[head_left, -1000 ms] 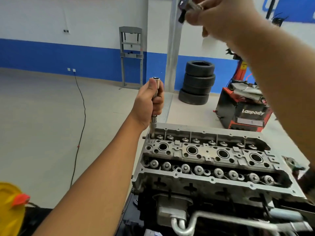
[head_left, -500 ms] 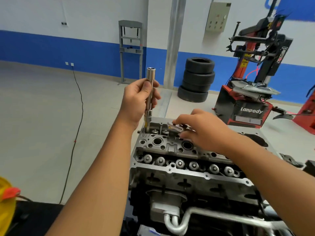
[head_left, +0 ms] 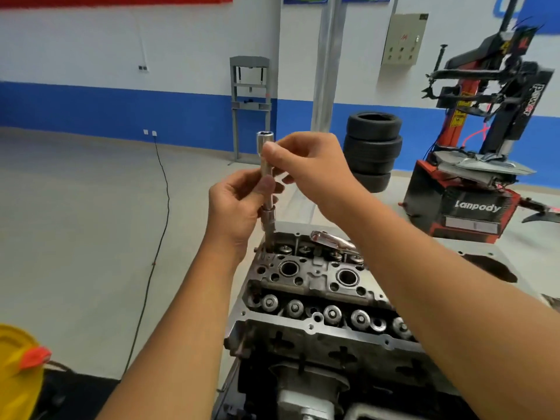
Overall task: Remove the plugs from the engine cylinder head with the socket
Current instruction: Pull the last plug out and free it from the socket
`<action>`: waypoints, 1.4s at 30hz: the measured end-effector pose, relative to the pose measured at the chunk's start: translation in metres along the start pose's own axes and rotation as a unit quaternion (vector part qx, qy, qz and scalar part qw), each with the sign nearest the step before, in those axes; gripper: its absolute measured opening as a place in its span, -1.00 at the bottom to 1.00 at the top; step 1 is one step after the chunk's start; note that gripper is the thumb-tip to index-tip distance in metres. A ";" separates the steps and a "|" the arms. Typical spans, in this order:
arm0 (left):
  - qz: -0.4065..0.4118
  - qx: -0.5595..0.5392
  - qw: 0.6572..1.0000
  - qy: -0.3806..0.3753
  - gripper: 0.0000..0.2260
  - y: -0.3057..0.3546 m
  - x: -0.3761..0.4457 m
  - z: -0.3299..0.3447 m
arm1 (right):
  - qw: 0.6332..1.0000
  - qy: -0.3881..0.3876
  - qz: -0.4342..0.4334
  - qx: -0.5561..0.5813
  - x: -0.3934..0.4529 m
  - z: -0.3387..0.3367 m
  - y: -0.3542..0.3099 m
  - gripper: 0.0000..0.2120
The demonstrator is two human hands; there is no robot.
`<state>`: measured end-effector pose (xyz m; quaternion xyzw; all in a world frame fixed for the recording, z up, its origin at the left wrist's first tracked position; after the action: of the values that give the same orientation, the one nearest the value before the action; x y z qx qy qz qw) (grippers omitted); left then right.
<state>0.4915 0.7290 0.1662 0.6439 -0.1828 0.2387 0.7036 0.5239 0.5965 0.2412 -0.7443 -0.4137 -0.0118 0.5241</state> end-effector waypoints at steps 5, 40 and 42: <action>0.006 -0.011 0.999 0.050 -0.84 -0.004 -0.001 -0.015 | 0.981 -0.042 -0.021 0.191 0.013 0.023 0.005 -0.87; -0.033 0.035 0.998 -0.031 -0.77 -0.041 -0.031 -0.009 | 0.971 -0.056 -0.001 0.232 0.002 0.051 0.044 -0.72; -0.034 0.011 0.999 -0.036 -0.80 -0.040 -0.031 -0.011 | 0.968 -0.062 0.003 0.242 0.001 0.053 0.043 -0.73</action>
<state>0.4884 0.7342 0.1145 0.6654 -0.1834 0.1934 0.6973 0.5291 0.6339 0.1848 -0.5961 -0.4334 0.1361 0.6620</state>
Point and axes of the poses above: each hand's wrist, its own x-axis towards the middle knuckle, its own z-axis out of the palm, y = z × x, the point moved 3 cm from there along x, towards the middle knuckle, and after that the axes turned 14 degrees about -y, right-handed, at the moved point
